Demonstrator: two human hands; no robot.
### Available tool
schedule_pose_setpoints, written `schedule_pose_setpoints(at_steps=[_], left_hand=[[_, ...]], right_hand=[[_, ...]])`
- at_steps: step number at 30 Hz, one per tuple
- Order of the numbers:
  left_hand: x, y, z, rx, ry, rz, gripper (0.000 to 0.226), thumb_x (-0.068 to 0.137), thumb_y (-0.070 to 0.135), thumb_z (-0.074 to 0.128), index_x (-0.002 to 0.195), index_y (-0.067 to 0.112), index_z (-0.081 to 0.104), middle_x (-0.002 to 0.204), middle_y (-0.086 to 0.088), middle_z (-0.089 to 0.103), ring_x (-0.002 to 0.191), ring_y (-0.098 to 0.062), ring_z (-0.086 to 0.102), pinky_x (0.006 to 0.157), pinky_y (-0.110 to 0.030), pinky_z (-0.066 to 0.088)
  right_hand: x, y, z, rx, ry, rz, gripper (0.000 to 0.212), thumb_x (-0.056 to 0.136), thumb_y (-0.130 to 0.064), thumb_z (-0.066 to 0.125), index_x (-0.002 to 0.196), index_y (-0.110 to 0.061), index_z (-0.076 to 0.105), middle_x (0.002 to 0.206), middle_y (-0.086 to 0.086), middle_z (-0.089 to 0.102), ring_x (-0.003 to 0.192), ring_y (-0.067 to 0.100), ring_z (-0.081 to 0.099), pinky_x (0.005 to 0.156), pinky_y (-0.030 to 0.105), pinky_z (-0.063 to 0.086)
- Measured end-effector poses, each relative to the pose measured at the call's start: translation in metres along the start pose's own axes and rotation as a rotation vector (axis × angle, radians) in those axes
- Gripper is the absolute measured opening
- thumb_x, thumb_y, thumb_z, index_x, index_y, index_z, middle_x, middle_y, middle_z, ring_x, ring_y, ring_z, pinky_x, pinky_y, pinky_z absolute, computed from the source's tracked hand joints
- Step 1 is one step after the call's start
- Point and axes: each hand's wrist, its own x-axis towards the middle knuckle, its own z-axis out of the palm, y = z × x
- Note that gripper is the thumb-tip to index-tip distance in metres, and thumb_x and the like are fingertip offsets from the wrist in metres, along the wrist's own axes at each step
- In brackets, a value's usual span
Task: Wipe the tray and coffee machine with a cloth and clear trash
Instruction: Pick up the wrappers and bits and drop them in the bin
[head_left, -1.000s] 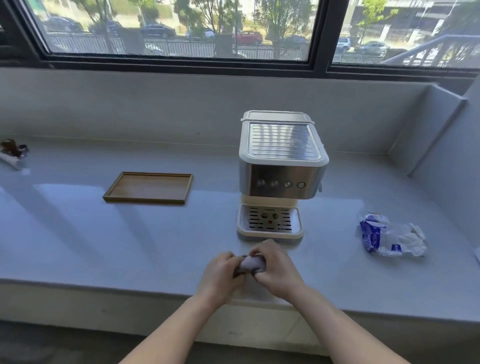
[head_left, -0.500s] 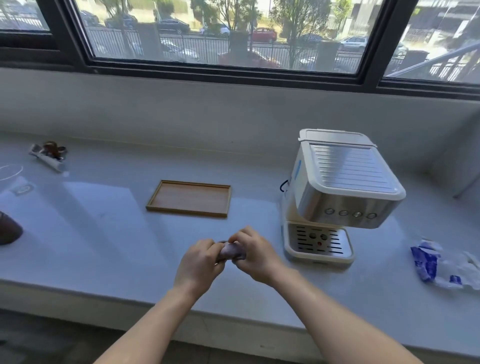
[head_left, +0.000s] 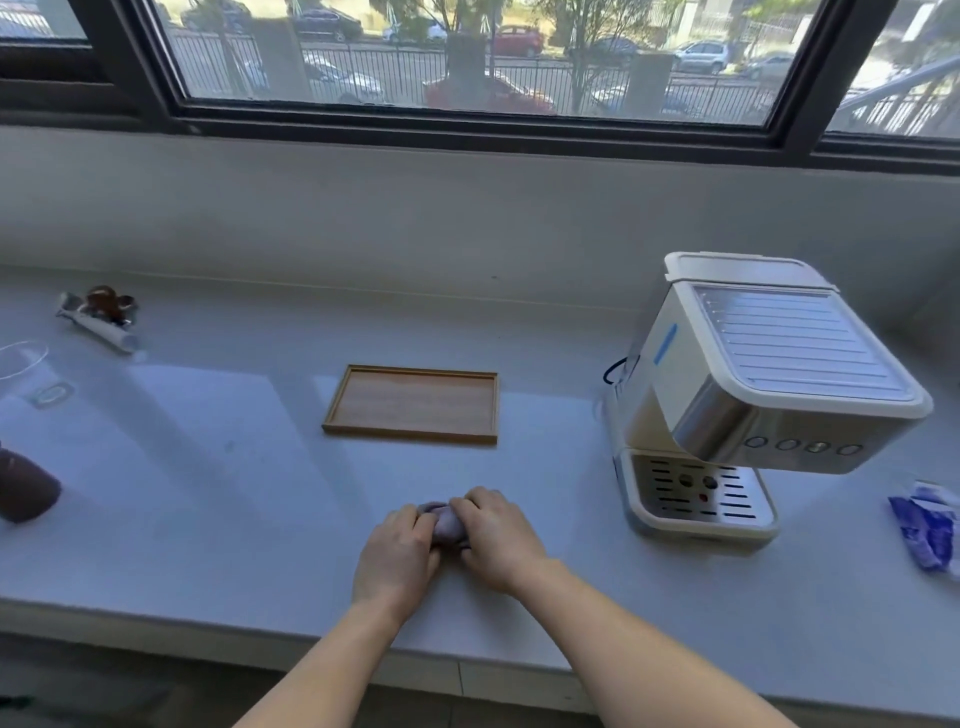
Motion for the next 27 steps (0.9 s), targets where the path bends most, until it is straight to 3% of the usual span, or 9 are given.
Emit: schedule_pose_setpoints(at_steps=[6, 13, 19, 24, 27], left_hand=[[0.005, 0.006, -0.008, 0.065, 0.004, 0.048, 0.052, 0.067, 0.042, 0.055, 0.114, 0.022, 0.061, 0.105, -0.004, 0.058, 0.094, -0.028, 0.056, 0.079, -0.039, 0.045], [0.015, 0.037, -0.025, 0.136, -0.015, 0.126, 0.06, 0.078, 0.042, 0.052, 0.134, 0.02, 0.049, 0.137, -0.011, 0.048, 0.125, -0.031, 0.043, 0.107, -0.044, 0.033], [0.022, 0.08, -0.032, 0.13, -0.032, 0.21, 0.047, 0.085, 0.041, 0.049, 0.128, 0.021, 0.052, 0.129, -0.007, 0.048, 0.117, -0.028, 0.045, 0.093, -0.039, 0.038], [0.022, 0.126, -0.032, 0.137, -0.056, 0.331, 0.05, 0.083, 0.034, 0.049, 0.131, 0.019, 0.047, 0.127, -0.006, 0.048, 0.112, -0.028, 0.046, 0.092, -0.038, 0.038], [0.021, 0.157, -0.031, 0.137, -0.059, 0.409, 0.046, 0.084, 0.034, 0.05, 0.128, 0.018, 0.049, 0.121, -0.006, 0.05, 0.109, -0.029, 0.048, 0.09, -0.038, 0.039]], right_hand=[[-0.008, 0.007, -0.006, 0.024, -0.018, 0.058, 0.063, 0.081, -0.033, 0.06, 0.139, -0.02, 0.041, 0.137, 0.006, 0.045, 0.122, 0.031, 0.043, 0.097, 0.042, 0.041], [-0.036, 0.017, -0.037, 0.046, 0.064, 0.106, 0.057, 0.088, -0.04, 0.055, 0.139, -0.021, 0.04, 0.135, 0.004, 0.046, 0.121, 0.029, 0.042, 0.095, 0.041, 0.041], [-0.081, 0.043, -0.056, 0.029, 0.09, 0.225, 0.062, 0.089, -0.043, 0.054, 0.144, -0.021, 0.035, 0.137, 0.004, 0.046, 0.126, 0.028, 0.04, 0.101, 0.042, 0.041], [-0.128, 0.075, -0.073, 0.067, 0.119, 0.364, 0.066, 0.089, -0.041, 0.056, 0.147, -0.022, 0.031, 0.146, 0.001, 0.041, 0.136, 0.023, 0.032, 0.11, 0.039, 0.034], [-0.157, 0.094, -0.089, 0.083, 0.144, 0.448, 0.065, 0.088, -0.041, 0.057, 0.146, -0.026, 0.034, 0.142, 0.0, 0.044, 0.132, 0.023, 0.038, 0.107, 0.038, 0.038]])
